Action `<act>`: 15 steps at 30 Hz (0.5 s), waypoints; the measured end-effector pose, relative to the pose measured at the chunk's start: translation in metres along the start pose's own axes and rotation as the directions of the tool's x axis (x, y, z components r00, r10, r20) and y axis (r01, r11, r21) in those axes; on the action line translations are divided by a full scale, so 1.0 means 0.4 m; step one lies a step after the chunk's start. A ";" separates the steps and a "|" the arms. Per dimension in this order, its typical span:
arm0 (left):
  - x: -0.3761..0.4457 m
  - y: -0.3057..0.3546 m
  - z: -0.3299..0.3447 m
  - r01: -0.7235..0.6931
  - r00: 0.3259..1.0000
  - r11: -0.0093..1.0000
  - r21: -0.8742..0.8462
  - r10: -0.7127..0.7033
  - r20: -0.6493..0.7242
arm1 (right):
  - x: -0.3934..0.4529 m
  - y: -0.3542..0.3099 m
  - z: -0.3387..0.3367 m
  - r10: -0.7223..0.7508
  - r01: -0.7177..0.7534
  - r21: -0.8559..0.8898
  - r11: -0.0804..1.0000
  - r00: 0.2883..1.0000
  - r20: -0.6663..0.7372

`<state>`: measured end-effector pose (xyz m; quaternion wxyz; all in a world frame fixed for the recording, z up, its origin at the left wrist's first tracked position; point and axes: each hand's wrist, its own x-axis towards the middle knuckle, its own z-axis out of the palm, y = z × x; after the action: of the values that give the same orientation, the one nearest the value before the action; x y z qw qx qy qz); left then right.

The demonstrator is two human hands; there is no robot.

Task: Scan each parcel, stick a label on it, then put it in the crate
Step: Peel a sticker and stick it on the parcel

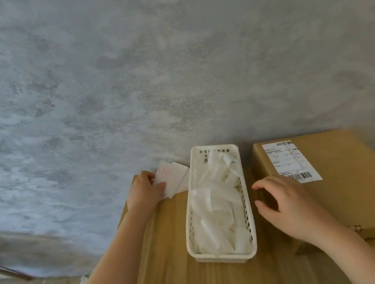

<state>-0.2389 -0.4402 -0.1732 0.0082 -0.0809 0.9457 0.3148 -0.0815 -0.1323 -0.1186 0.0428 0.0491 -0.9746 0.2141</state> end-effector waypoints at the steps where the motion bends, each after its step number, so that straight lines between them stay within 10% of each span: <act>1: 0.003 -0.003 -0.002 0.000 1.000 1.000 -0.028 -0.001 -0.011 | 0.000 0.000 0.000 0.001 -0.001 -0.004 1.000 1.000 -0.001; 15: -0.147 0.132 -0.130 -0.161 0.985 0.792 -0.588 0.096 -0.141 | 0.001 0.002 -0.017 0.018 0.015 0.302 0.953 0.994 -0.107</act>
<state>-0.1872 -0.4207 -0.0962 -0.0881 -0.0312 0.8007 0.5918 -0.0816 -0.1288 -0.1129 0.0876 0.0427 -0.9267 0.3628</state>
